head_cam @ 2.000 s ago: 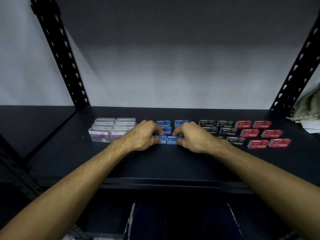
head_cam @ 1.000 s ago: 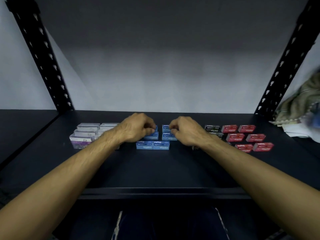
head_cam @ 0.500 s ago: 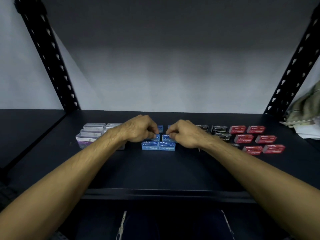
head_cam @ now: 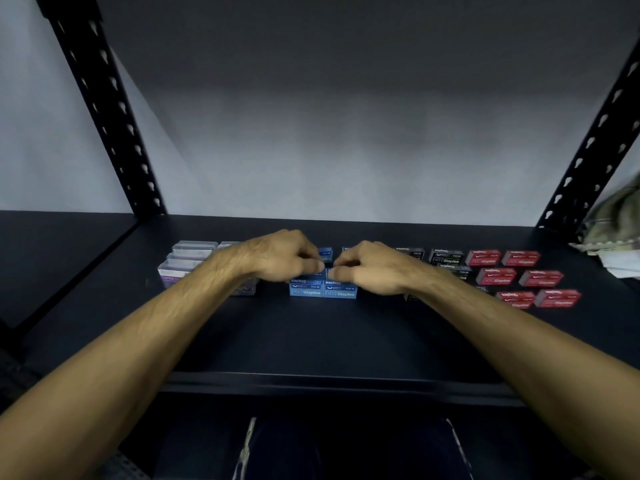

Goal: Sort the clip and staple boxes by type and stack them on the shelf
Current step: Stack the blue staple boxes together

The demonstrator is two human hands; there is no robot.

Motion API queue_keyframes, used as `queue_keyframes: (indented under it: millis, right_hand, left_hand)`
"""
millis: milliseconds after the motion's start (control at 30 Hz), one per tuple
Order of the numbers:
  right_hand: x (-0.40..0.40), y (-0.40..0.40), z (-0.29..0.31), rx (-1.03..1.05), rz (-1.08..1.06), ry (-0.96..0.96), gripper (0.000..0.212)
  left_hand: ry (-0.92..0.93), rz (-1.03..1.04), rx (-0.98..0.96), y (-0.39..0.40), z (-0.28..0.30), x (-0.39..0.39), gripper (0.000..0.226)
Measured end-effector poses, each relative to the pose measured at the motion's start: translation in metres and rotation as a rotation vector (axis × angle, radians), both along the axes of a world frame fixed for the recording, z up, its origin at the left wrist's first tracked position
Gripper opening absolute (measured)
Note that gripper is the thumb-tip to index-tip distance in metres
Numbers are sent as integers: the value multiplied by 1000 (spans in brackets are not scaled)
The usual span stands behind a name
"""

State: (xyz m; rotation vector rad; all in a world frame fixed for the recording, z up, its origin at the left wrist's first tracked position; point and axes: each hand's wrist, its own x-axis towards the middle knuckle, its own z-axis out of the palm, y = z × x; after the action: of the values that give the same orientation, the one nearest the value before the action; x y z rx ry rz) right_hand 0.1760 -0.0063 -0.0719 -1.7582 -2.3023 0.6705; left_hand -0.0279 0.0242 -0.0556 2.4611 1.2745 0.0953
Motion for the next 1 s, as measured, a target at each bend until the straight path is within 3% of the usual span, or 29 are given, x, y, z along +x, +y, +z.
queue_keyframes:
  millis: [100,167,300,667,1000]
  right_hand:
    - [0,1,0,-22,20,-84,69]
    - [0,2,-2,-20,39,-106,72]
    - [-1,2,-4,9,55,-106,68]
    - [-3,-4,-4,52,117,-120,31]
    - [-4,-4,-7,58,132,-111,19]
  left_hand:
    - [65,6,-57,-5,4,1,29]
    - [129,-9,-63,-7,6,2,35]
    - [211,-7,-38,-9,6,4,50]
    - [187,-17,-20,-10,2,3,36]
    - [156,3,49,-7,-7,3,29]
